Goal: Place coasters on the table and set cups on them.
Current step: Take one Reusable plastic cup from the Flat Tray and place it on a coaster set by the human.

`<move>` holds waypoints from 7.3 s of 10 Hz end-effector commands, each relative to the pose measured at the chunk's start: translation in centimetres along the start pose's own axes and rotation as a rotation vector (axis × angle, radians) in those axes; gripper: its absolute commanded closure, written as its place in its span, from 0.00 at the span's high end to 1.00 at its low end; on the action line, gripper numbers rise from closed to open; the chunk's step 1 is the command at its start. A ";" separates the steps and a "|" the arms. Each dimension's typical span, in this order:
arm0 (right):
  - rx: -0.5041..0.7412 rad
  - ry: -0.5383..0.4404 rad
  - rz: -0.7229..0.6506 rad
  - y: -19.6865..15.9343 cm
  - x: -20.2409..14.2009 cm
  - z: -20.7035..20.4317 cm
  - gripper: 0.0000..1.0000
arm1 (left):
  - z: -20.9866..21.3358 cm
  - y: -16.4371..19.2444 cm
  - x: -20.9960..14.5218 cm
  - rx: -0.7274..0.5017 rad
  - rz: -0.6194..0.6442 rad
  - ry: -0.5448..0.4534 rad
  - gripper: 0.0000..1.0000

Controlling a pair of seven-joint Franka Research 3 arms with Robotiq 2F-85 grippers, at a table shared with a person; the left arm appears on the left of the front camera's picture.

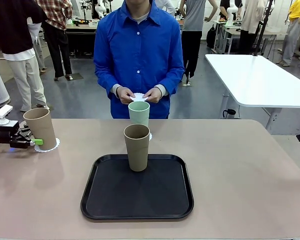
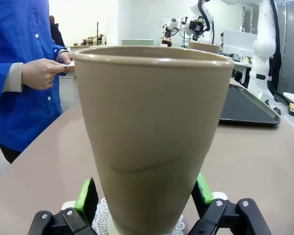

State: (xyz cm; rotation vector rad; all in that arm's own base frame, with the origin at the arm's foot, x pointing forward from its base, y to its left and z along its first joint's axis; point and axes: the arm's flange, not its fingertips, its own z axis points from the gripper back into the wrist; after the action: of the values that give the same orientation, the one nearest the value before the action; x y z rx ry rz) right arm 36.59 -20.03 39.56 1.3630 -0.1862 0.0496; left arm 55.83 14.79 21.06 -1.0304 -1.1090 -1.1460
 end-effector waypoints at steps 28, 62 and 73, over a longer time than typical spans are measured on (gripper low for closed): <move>0.009 0.000 0.003 0.0 0.0 -0.1 1.00 | 2.7 -17.9 26.2 0.251 -0.008 0.943 1.00; 0.009 0.000 0.003 0.0 0.0 -0.1 1.00 | 17.4 -24.6 21.3 0.152 1.080 -0.004 1.00; 0.009 0.000 0.003 0.0 0.0 -0.1 1.00 | 22.7 -25.1 13.8 0.091 1.237 0.046 1.00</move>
State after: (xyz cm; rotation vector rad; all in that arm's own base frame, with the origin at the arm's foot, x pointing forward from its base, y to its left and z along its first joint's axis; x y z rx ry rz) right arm 36.60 -20.01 39.55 1.3629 -0.1856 0.0499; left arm 29.15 32.01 38.77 -1.3041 -0.3032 -0.1197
